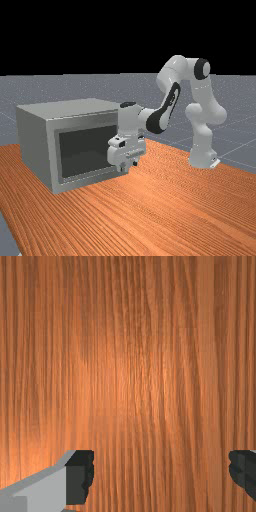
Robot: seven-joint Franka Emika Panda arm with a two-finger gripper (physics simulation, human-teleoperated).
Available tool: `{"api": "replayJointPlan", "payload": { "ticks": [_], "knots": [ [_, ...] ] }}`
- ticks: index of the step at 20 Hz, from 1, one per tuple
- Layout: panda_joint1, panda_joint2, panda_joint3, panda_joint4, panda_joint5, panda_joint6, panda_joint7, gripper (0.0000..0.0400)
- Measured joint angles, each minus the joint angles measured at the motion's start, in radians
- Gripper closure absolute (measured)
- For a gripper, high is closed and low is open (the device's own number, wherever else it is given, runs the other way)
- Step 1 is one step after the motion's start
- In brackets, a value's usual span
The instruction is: Open the microwave
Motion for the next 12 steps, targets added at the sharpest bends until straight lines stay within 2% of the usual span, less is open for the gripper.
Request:
{"api": "replayJointPlan", "payload": {
  "ticks": [1,2,3,5,6,7,8,10,12],
  "knots": [
    [0.000,0.000,0.000,0.000,0.000,0.000,0.000,0.0151],
    [0.002,-0.002,-0.003,-0.001,0.002,-0.004,0.018,0.0092],
    [0.004,-0.005,-0.006,-0.001,0.003,-0.006,0.029,0.0056],
    [0.004,-0.007,-0.008,-0.001,0.004,-0.008,0.040,0.0021],
    [0.021,-0.080,-0.044,-0.042,-0.001,-0.092,0.238,0.0167],
    [0.025,-0.154,-0.080,-0.044,0.000,-0.160,0.439,0.0257],
    [0.027,-0.203,-0.110,-0.040,0.002,-0.201,0.652,0.0312],
    [0.039,-0.246,-0.151,-0.040,0.005,-0.247,1.107,0.0367],
    [0.050,-0.254,-0.169,-0.038,0.013,-0.276,1.394,0.0388]
  ]
}}
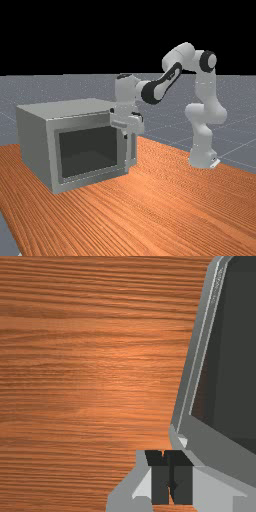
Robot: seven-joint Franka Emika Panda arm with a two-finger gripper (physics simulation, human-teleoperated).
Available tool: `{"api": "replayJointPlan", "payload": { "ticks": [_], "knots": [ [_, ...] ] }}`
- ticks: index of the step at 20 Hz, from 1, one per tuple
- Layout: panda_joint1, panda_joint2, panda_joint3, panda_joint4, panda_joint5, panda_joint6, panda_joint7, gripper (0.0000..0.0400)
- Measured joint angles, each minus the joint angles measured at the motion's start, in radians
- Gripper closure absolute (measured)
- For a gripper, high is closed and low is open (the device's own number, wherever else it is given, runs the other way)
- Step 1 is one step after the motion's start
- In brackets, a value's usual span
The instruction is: Open the microwave
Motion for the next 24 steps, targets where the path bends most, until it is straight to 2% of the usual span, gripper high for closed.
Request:
{"api": "replayJointPlan", "payload": {
  "ticks": [2,5,9,13,20,22,24],
  "knots": [
    [0.006,-0.002,-0.004,-0.001,0.005,-0.017,0.103,0.0395],
    [0.011,-0.009,-0.005,0.003,0.002,-0.078,0.147,0.0399],
    [0.025,-0.102,0.007,0.008,-0.013,-0.165,0.161,0.0400],
    [0.025,-0.199,0.002,0.043,-0.035,-0.158,0.181,0.0400],
    [-0.064,-0.136,-0.089,0.127,-0.156,-0.101,0.186,0.0400],
    [-0.082,-0.105,-0.106,0.143,-0.243,-0.078,0.264,0.0400],
    [-0.090,-0.095,-0.114,0.154,-0.300,-0.056,0.309,0.0400]
  ]
}}
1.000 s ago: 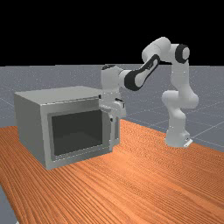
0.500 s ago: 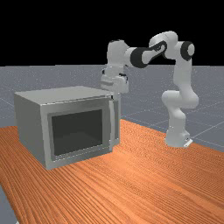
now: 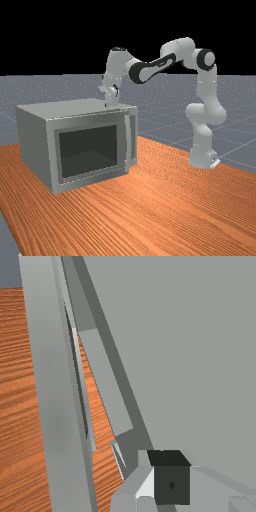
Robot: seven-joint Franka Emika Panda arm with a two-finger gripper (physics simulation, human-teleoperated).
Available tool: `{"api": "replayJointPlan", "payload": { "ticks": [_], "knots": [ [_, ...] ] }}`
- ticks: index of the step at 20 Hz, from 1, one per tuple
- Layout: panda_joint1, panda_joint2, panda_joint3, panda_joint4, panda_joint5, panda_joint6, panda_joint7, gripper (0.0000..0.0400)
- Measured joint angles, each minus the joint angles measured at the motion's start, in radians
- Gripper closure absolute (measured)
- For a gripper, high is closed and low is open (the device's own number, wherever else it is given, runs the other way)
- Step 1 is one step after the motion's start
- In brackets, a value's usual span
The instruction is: Open the microwave
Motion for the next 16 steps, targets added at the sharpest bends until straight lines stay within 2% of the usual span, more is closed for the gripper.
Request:
{"api": "replayJointPlan", "payload": {
  "ticks": [4,8,13,14,15,16],
  "knots": [
    [0.002,0.021,0.004,-0.011,-0.025,0.011,0.035,0.0400],
    [0.009,0.034,0.020,-0.013,-0.024,0.010,0.061,0.0285],
    [-0.027,0.034,0.060,-0.015,-0.021,0.017,0.093,0.0288],
    [-0.038,0.036,0.073,-0.012,-0.018,0.016,0.099,0.0303],
    [-0.041,0.045,0.092,-0.009,-0.014,0.018,0.110,0.0393],
    [-0.039,0.050,0.110,-0.007,-0.017,0.016,0.120,0.0400]
  ]
}}
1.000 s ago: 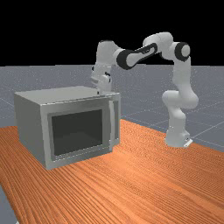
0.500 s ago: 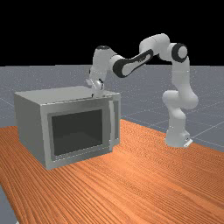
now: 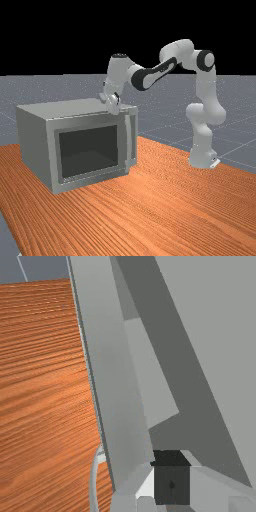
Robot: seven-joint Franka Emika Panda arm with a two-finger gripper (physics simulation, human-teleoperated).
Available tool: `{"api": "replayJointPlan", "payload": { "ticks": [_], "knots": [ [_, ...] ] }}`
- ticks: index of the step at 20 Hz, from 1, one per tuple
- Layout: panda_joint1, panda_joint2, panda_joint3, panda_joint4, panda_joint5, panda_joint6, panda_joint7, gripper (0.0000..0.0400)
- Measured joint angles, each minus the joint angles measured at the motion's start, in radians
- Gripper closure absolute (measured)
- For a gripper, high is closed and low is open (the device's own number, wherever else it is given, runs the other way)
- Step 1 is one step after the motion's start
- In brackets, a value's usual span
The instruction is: Open the microwave
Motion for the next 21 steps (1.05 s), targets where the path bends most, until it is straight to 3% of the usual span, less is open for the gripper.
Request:
{"api": "replayJointPlan", "payload": {
  "ticks": [8,16,18,21],
  "knots": [
    [-0.072,-0.010,0.119,-0.007,-0.003,-0.004,0.021,0.0400],
    [-0.115,0.057,0.314,0.080,0.054,-0.026,0.047,0.0400],
    [-0.084,0.129,0.355,0.180,0.053,-0.069,0.053,0.0400],
    [0.009,0.389,0.382,0.575,0.057,-0.259,0.052,0.0400]
  ]
}}
